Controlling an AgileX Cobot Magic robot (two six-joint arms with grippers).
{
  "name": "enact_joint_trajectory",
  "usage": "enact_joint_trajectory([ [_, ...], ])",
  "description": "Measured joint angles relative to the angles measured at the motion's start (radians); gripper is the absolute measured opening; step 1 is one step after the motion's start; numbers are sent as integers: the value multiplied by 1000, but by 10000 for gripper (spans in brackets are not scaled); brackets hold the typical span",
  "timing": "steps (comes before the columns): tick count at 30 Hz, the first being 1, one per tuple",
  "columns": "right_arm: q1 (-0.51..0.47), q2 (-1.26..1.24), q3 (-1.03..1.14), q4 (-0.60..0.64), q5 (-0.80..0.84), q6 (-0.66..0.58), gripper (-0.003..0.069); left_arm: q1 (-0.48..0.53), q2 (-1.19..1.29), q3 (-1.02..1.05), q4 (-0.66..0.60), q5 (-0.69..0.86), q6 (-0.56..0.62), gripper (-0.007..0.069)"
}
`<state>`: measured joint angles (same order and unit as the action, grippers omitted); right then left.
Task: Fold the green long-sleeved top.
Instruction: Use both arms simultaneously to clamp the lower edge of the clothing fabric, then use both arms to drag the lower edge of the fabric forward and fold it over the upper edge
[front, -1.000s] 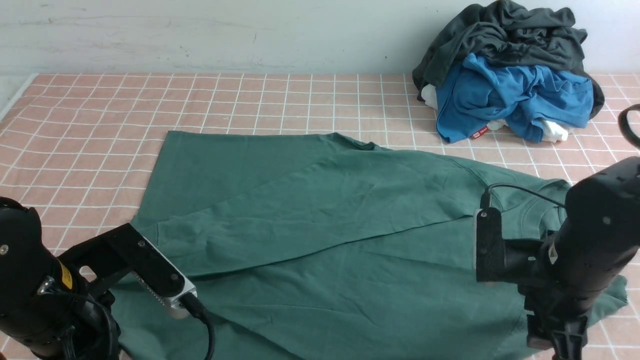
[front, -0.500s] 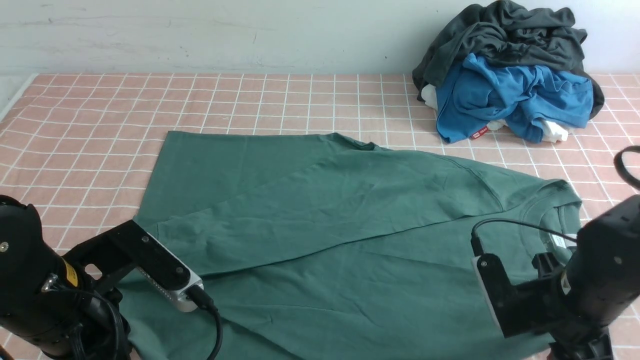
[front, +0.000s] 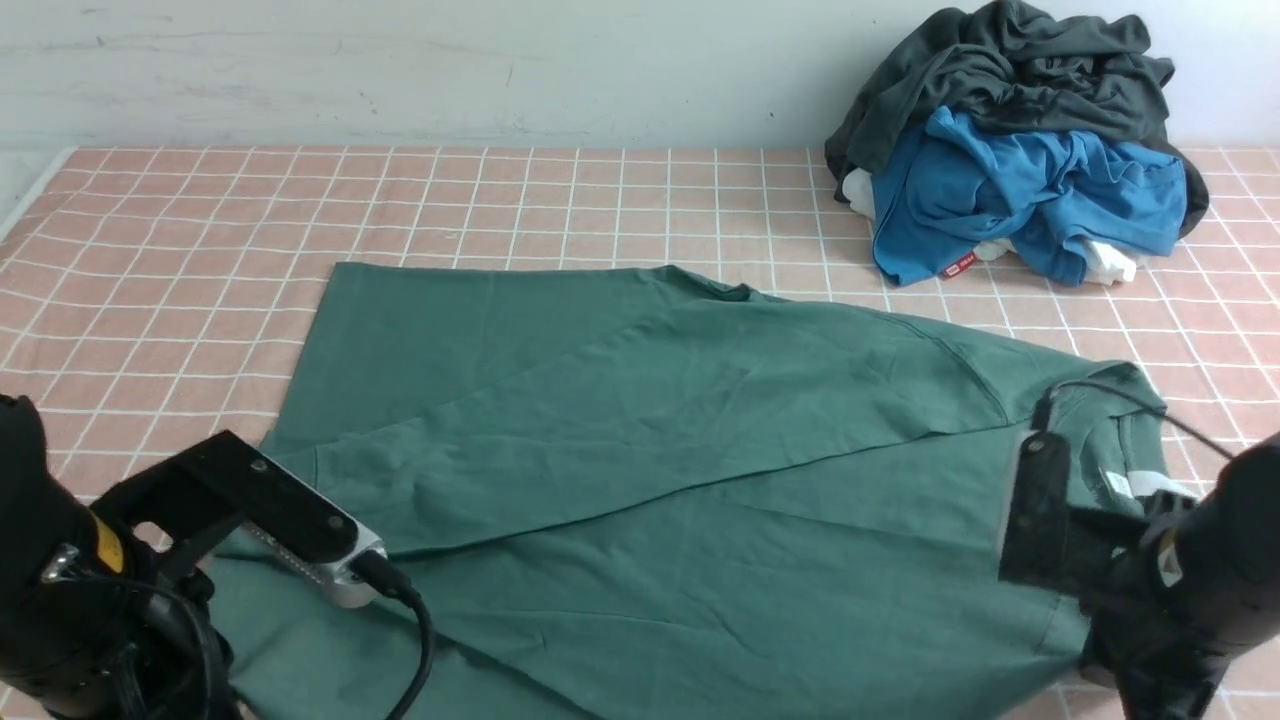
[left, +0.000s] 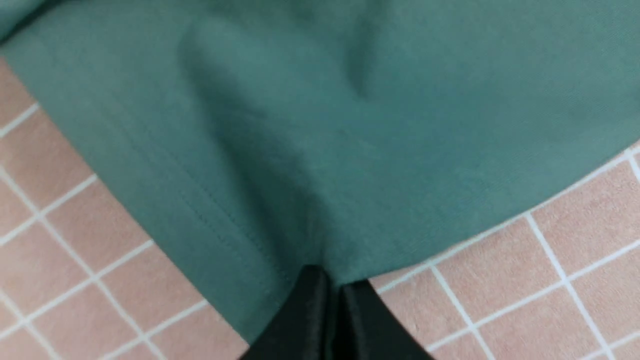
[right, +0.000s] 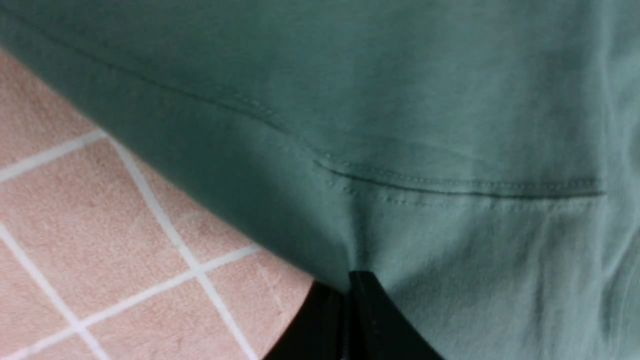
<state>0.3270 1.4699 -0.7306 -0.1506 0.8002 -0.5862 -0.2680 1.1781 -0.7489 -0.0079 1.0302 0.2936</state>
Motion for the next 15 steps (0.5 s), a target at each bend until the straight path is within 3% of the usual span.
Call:
enact_joint_trajectory([
  [7,-3,-20,-202,-22,166,256,-2,117,5,-150,73,8,-189,-1],
  [11,-32,36,-327,-26,139,273,-3,173,95,-264,62,-75,-228,0],
  [15,-98,224,-539,-26,80,273,-3,224,347,-468,53,-239,-246,0],
])
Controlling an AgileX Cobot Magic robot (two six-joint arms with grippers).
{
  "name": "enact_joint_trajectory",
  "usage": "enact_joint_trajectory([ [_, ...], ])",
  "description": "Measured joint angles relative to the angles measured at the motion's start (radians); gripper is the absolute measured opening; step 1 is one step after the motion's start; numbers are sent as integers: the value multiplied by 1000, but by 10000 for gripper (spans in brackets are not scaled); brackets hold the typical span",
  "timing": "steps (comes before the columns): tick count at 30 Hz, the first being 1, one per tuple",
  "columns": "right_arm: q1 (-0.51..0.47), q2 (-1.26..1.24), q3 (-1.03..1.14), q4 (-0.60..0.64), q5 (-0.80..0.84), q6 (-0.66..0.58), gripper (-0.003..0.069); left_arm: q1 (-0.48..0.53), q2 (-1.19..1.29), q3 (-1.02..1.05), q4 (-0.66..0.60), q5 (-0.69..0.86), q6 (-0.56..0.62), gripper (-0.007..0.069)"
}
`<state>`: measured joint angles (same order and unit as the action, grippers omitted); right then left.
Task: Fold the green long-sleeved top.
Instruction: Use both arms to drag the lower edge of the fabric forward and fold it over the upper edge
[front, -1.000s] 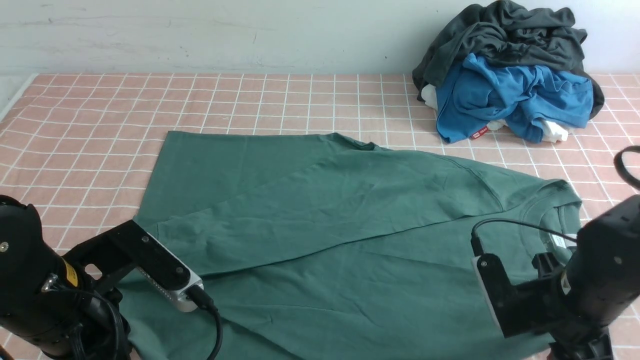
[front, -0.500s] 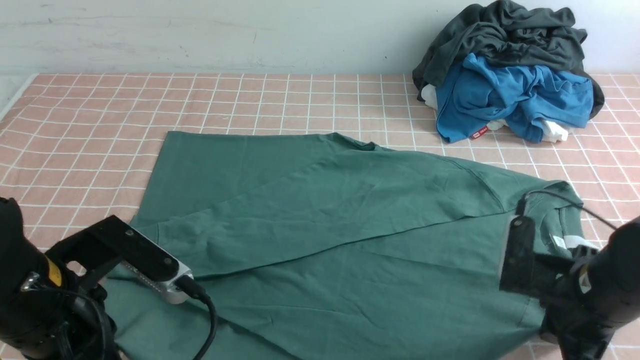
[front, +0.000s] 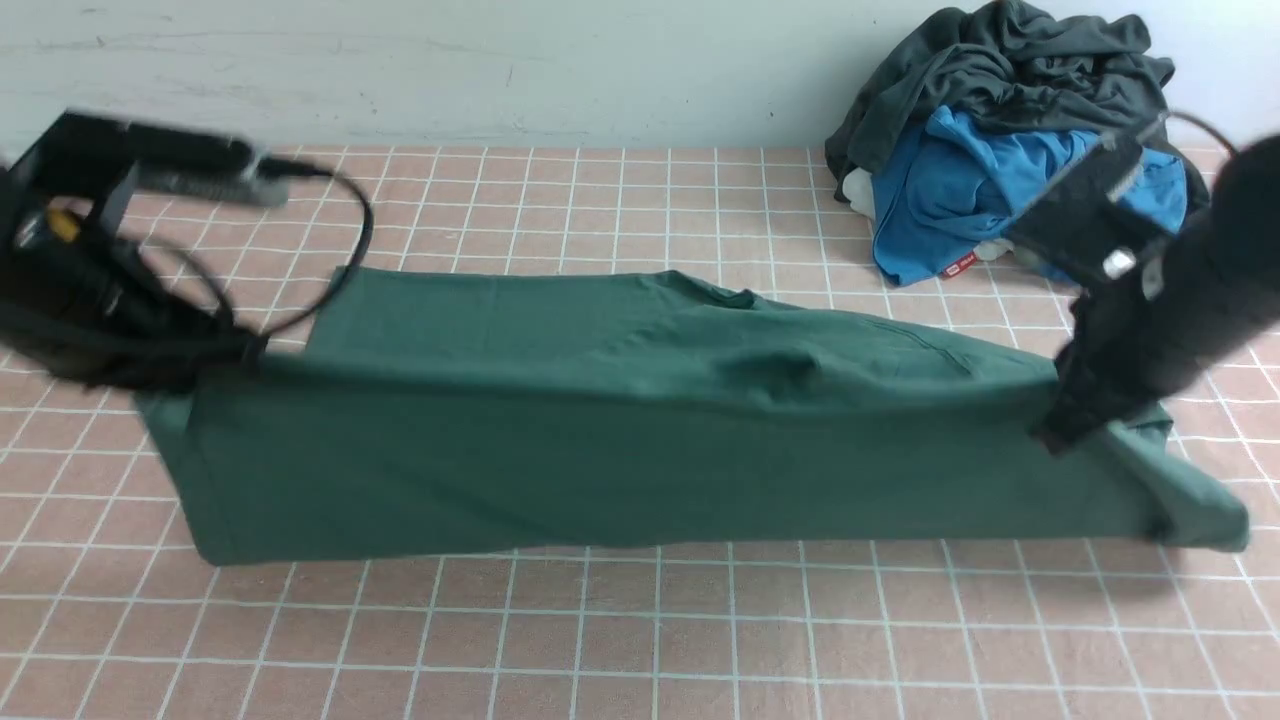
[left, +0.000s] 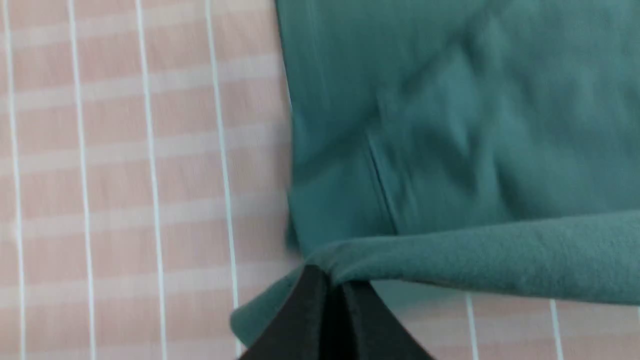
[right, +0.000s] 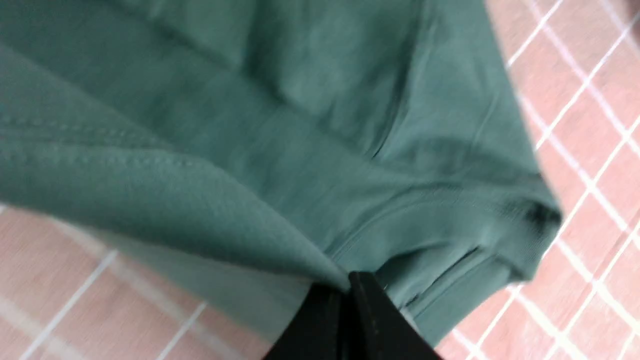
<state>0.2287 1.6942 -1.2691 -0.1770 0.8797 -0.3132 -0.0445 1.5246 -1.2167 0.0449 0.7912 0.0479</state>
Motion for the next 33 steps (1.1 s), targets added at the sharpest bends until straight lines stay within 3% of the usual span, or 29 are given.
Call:
enact_joint_trajectory([
  [5,-39,214,-241,0,-36,-1,-3,20,308,-271,-3,-79,-34,0],
  [12,-44,445,-488,-16,-2,27,6,21,650,-626,-3,-72,-66,7],
  [15,-44,530,-601,-28,54,119,79,22,811,-844,-2,6,-69,99],
  [21,-45,548,-768,-30,186,298,242,23,911,-1053,11,127,-48,323],
  [24,-36,546,-825,-6,216,313,260,23,895,-1092,20,146,-48,357],
  [30,32,557,-842,164,195,176,180,20,798,-1106,11,215,51,321],
  [33,79,609,-842,389,184,-83,62,17,701,-1106,-57,303,158,222],
])
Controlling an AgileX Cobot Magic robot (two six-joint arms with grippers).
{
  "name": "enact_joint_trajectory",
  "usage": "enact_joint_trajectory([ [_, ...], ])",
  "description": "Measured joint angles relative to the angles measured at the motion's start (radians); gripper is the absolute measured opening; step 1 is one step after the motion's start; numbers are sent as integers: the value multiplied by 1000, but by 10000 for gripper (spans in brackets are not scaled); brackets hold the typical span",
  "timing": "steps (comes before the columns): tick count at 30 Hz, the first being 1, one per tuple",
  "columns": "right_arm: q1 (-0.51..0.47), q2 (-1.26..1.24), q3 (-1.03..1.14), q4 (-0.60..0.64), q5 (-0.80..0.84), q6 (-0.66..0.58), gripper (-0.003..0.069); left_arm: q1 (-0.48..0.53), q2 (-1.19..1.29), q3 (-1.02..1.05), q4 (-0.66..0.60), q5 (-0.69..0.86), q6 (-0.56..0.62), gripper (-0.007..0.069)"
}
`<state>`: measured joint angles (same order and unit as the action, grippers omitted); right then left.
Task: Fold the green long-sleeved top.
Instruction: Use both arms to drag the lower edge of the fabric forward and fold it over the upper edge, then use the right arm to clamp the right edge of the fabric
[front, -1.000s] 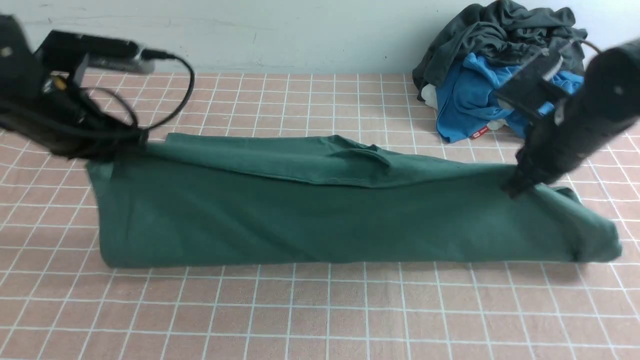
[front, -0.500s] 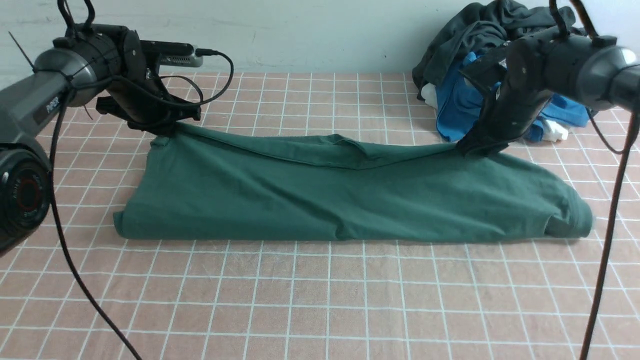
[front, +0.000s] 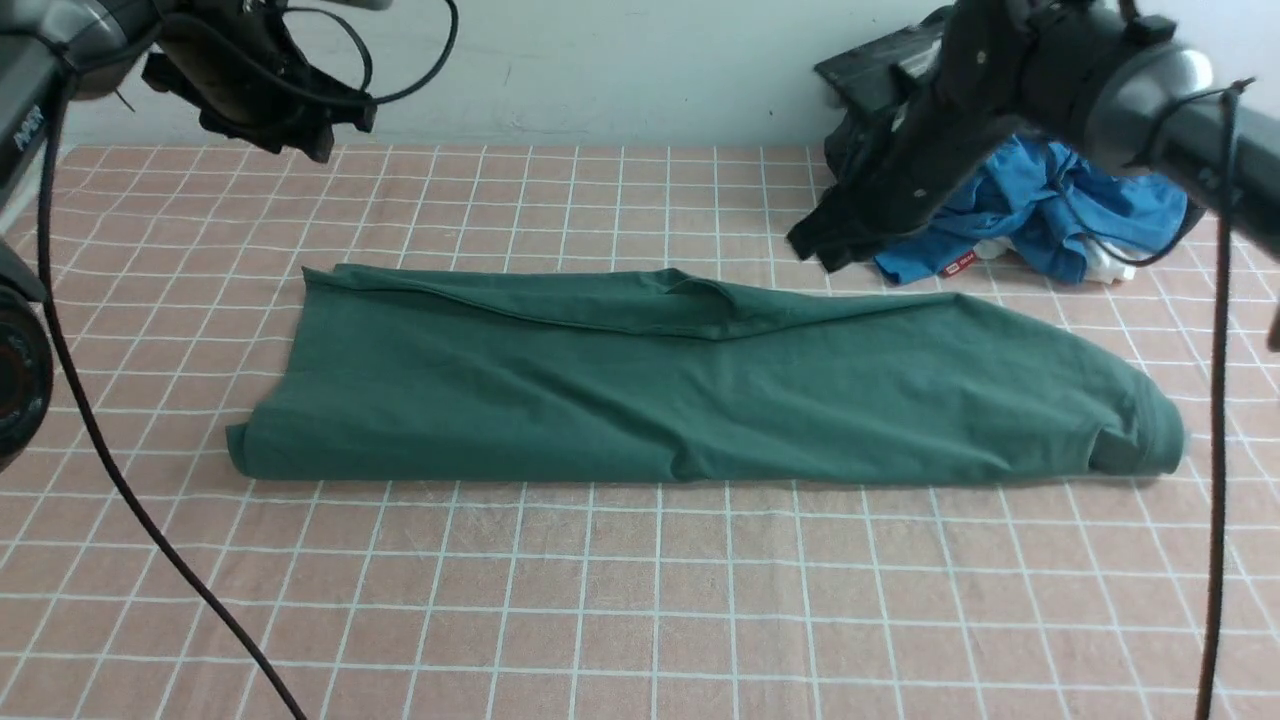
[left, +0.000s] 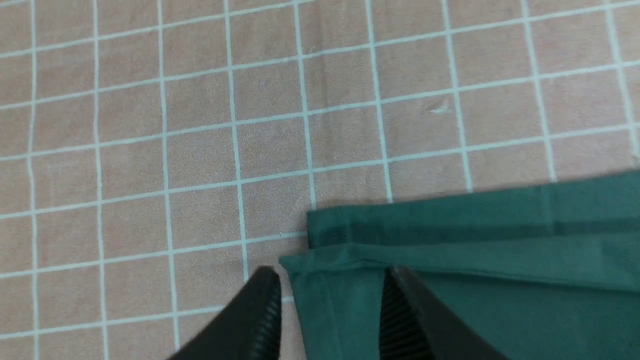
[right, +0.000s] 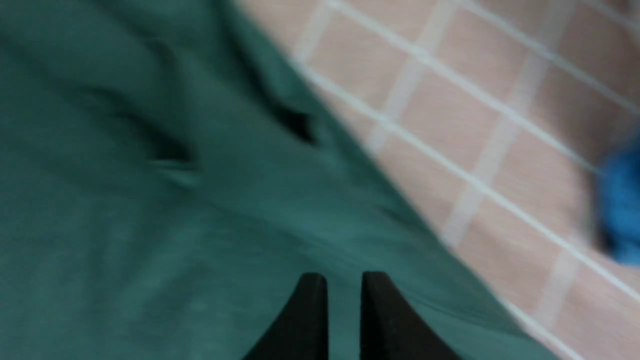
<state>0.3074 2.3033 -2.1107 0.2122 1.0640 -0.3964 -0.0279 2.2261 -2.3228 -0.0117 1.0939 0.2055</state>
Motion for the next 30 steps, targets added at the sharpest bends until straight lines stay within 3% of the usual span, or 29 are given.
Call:
enact_joint_trajectory([
  [1,2,9,0,14,1,-33,55,0,-7,0,-12,5,8,206],
  [3,22,75,0,157,6,-203,3,0,-120,0,-99,56,100,101],
  [6,24,154,0,218,-46,-349,-10,-1,-287,0,-200,118,174,13],
  [10,9,182,-7,238,-206,-368,-11,-2,-437,34,-216,147,189,-2],
  [13,-17,209,-22,265,-376,-163,-11,-2,-629,210,-213,154,189,-3],
  [19,-72,210,-126,139,-378,113,-10,-2,-929,664,-212,-61,155,-3],
  [25,-131,75,-159,3,-126,178,-3,0,-1264,1215,-185,-315,115,-3],
  [28,-170,-33,-109,-12,7,188,11,0,-1354,1482,-154,-341,107,-3],
  [30,-184,-72,-67,-14,20,188,24,0,-1368,1553,-149,-341,104,-3],
])
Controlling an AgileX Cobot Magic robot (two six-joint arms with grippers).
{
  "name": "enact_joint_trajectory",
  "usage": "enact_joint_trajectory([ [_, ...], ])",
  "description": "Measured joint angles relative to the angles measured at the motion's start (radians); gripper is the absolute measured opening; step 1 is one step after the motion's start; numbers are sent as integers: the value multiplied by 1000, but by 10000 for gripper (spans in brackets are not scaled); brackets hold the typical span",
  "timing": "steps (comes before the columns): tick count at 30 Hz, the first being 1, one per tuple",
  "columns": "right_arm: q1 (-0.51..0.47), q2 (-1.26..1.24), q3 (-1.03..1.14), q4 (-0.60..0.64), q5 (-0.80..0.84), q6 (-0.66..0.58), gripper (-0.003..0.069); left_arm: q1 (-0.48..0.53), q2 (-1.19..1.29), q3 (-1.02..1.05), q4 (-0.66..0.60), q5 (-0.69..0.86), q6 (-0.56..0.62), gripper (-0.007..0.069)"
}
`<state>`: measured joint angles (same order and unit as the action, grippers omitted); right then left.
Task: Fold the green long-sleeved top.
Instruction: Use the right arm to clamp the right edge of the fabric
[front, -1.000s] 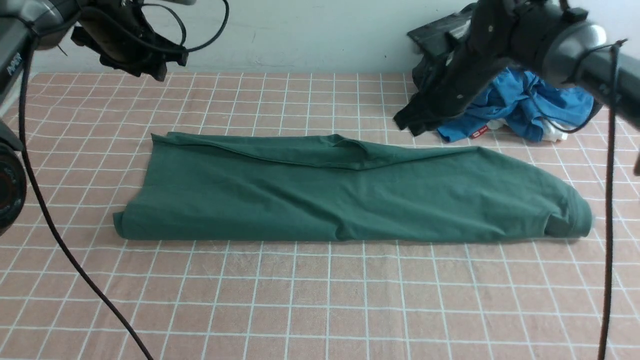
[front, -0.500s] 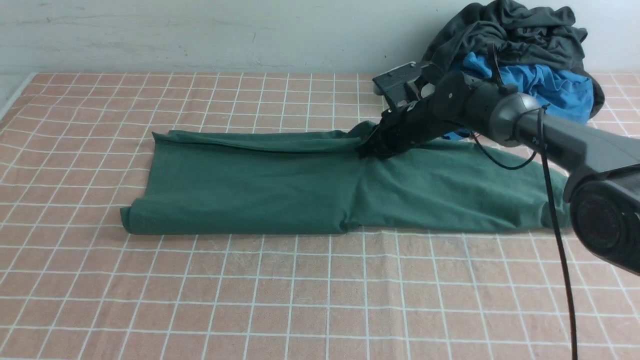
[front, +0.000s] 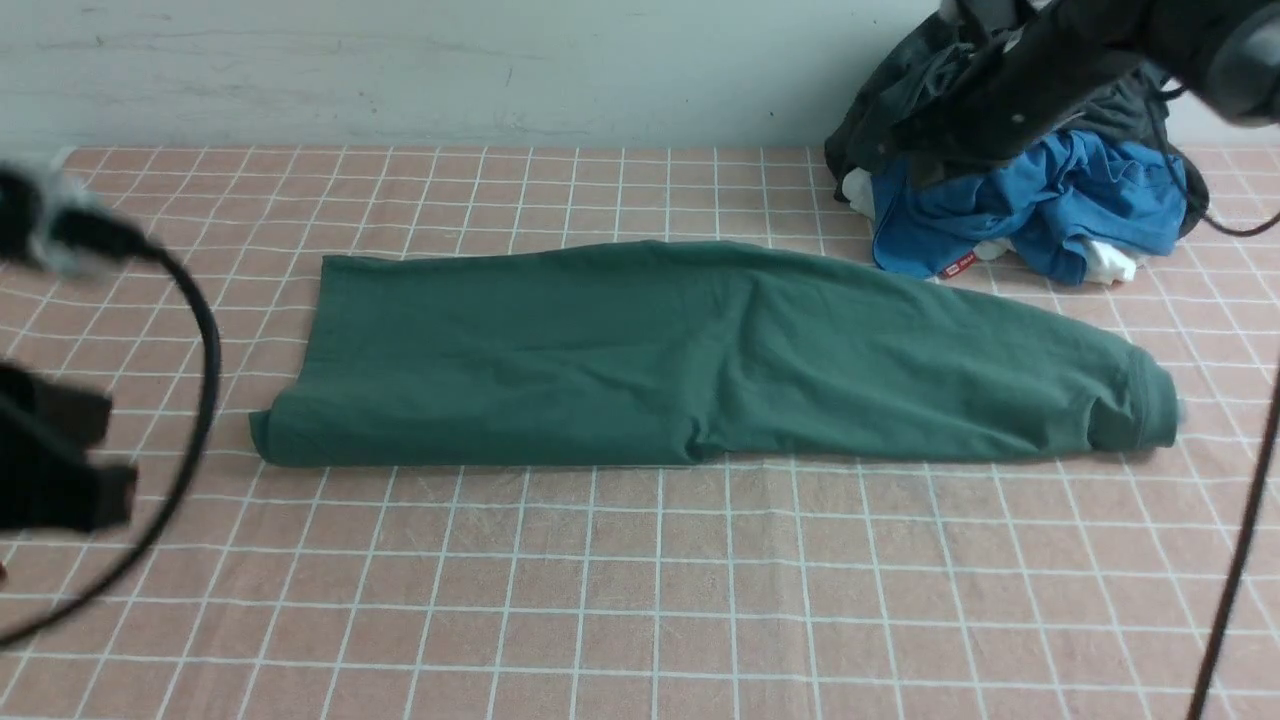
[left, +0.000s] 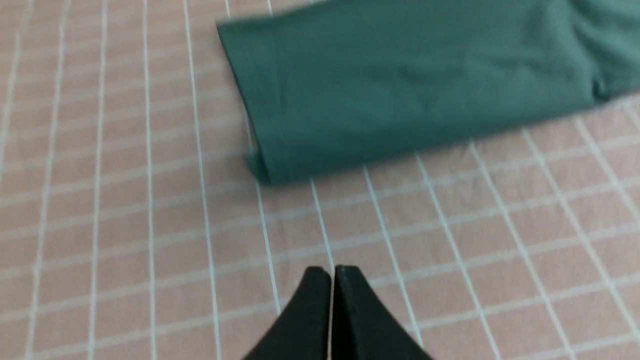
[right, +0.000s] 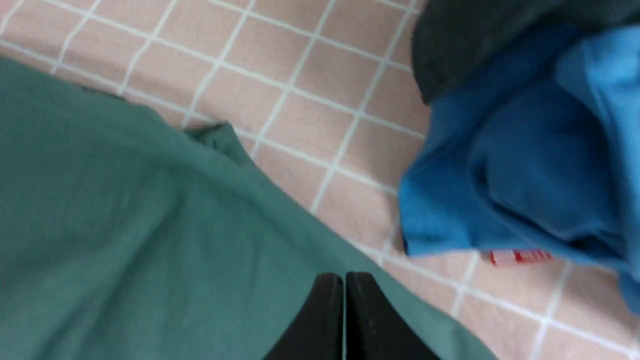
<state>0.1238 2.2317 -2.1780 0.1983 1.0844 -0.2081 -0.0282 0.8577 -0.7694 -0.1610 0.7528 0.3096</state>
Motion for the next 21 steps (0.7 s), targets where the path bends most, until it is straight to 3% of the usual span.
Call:
enact_joint_trajectory([
  [3,-44,-108,160,-12,7,-4,95,0,-8,172,1,0,-8,-3],
  [4,-67,-161,262,-17,13,-3,161,0,-8,227,-1,-2,-8,-3],
  [6,-92,-193,347,-23,20,12,218,0,-8,262,-12,-10,-8,-3],
  [7,-128,-225,446,-43,24,49,318,0,-11,275,-38,-40,-8,-3],
  [8,-136,-229,456,-46,24,58,328,0,-11,275,-44,-44,-8,-3],
  [9,-166,-236,524,-69,18,93,393,0,-13,272,-71,-74,-8,-3],
  [12,-221,-224,607,-105,-24,146,499,0,-14,267,-126,-108,-7,-3],
  [17,-265,-151,639,-119,-113,196,538,0,-14,267,-188,-130,20,-3],
  [21,-265,-97,638,-119,-157,202,457,0,-14,267,-207,-150,46,-3],
])
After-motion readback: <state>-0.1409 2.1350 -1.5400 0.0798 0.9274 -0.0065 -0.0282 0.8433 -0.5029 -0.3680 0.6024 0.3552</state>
